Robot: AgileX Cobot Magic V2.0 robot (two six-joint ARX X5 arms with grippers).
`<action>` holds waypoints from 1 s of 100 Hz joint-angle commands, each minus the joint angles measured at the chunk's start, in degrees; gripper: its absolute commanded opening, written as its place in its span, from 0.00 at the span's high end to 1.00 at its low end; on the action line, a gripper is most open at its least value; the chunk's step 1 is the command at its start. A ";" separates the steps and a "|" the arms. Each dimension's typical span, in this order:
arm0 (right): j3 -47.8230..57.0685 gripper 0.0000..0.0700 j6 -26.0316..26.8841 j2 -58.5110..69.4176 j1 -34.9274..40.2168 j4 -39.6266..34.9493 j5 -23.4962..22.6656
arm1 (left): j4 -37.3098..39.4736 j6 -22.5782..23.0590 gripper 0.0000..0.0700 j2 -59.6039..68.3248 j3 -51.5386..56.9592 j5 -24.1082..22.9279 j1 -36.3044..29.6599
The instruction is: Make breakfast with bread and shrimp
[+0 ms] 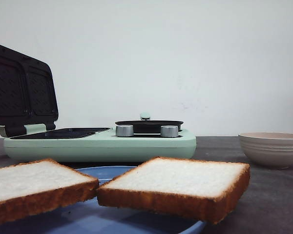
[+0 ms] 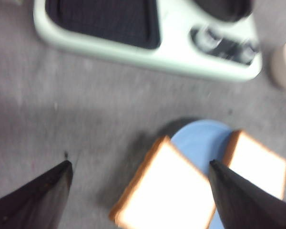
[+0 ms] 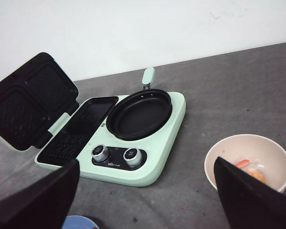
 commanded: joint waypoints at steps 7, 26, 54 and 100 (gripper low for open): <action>0.74 0.19 -0.63 0.07 0.96 0.63 -0.09 | -0.07 1.09 0.27 7.08 0.55 4.33 -0.09; 0.74 0.19 -2.54 0.07 2.51 0.31 0.00 | -1.55 4.00 0.27 19.30 0.55 12.15 -0.11; 0.74 0.19 -6.34 0.07 5.29 0.33 0.39 | -2.47 6.56 0.27 31.50 0.55 12.35 -0.11; 0.74 0.19 -9.68 0.07 8.98 0.33 0.94 | -1.77 6.93 0.27 38.84 0.55 17.14 -1.46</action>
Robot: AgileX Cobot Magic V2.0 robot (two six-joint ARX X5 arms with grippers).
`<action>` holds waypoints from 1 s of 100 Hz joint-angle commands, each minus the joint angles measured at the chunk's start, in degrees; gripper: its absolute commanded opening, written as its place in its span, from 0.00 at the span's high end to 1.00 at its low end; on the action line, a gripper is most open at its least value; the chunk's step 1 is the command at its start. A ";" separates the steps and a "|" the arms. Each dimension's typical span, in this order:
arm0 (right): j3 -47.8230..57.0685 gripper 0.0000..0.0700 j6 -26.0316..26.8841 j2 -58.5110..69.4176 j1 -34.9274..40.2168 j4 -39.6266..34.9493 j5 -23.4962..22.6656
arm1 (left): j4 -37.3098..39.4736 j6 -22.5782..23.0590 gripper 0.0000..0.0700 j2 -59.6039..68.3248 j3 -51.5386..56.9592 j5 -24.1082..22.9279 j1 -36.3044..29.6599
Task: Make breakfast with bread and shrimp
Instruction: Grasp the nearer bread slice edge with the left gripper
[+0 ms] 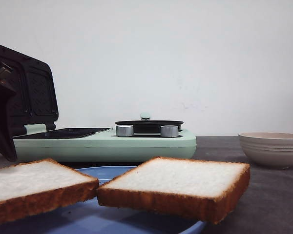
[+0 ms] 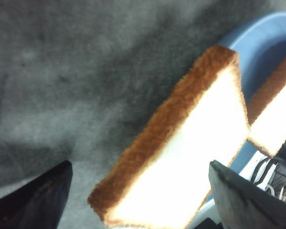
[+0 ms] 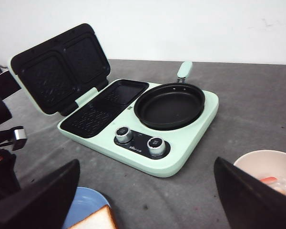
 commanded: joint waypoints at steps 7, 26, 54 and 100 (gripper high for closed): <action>0.74 0.19 -0.94 0.17 0.26 0.50 1.09 | 0.33 0.98 0.28 1.36 0.55 0.44 -0.24; 0.74 0.19 -1.27 0.17 0.26 0.50 1.66 | -0.48 1.01 0.40 2.16 0.55 0.46 -0.92; 0.74 0.19 -1.22 0.17 0.26 0.48 1.66 | -0.48 2.19 0.40 2.16 0.55 0.72 -4.31; 0.74 0.19 -1.22 0.17 0.24 -0.92 1.68 | -0.35 4.24 1.00 2.16 0.55 0.68 -6.23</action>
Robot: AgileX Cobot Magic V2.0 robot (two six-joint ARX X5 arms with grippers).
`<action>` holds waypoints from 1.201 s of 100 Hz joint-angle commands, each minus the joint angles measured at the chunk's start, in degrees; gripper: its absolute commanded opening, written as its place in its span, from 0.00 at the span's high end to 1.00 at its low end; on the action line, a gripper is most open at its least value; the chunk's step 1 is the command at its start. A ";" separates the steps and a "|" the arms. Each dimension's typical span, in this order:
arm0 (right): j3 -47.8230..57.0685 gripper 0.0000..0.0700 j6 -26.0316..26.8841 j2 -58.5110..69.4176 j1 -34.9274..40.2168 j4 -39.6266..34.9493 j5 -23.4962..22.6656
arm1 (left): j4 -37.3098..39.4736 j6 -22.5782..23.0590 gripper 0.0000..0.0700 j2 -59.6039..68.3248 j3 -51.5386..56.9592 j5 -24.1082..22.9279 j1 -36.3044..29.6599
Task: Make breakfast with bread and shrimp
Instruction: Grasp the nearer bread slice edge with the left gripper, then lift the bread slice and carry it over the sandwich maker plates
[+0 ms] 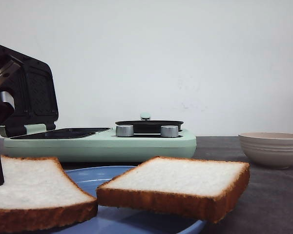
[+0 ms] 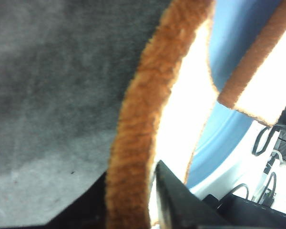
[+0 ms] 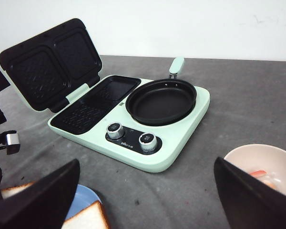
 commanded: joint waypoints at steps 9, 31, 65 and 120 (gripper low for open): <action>0.74 0.19 -0.37 0.17 0.20 0.44 0.24 | -0.74 2.51 1.00 0.98 0.74 -1.16 -0.20; 0.74 0.19 -0.39 0.17 0.20 0.44 0.28 | -3.61 5.01 1.00 0.35 3.43 1.03 -0.20; 0.74 0.19 -0.48 0.20 0.20 0.39 1.53 | -8.96 5.51 1.00 0.02 13.38 1.77 -0.20; 0.74 0.19 -1.09 0.22 0.20 0.39 2.86 | -3.72 3.13 1.00 0.02 30.77 1.18 -2.47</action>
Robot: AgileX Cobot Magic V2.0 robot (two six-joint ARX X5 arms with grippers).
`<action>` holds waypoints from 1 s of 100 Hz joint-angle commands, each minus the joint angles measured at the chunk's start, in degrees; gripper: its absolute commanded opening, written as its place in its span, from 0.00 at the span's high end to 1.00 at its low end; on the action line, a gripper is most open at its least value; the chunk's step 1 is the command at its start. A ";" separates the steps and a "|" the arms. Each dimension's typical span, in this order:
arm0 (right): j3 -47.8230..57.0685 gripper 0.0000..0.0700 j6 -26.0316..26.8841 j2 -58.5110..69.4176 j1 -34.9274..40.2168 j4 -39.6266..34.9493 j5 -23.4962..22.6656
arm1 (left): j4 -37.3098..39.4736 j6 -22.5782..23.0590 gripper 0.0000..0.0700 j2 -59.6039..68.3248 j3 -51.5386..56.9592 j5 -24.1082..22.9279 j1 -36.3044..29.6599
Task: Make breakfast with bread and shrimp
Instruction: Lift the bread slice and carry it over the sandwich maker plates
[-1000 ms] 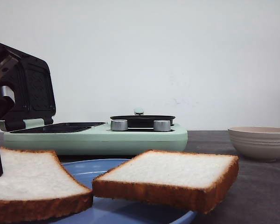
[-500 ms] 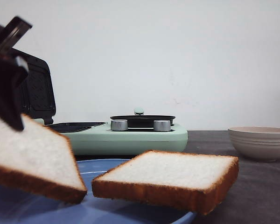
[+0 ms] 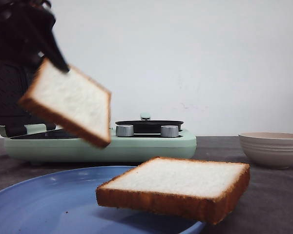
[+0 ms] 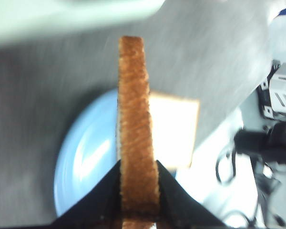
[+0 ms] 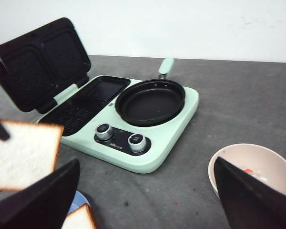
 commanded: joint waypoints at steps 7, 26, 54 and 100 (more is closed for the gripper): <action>0.74 0.19 -0.50 0.22 0.20 0.39 0.11 | 6.43 -5.11 1.00 0.20 4.20 -1.92 -0.68; 0.74 0.19 -0.50 0.28 0.20 0.39 0.13 | 16.55 -12.13 0.99 0.22 8.44 -7.98 -0.72; 0.74 0.19 -0.50 1.88 0.22 0.15 0.09 | 25.62 -11.02 0.99 1.29 14.43 -27.02 -0.87; 0.74 0.19 -0.50 3.28 0.22 -0.72 0.11 | 35.91 1.03 0.99 10.10 14.95 -44.15 -1.29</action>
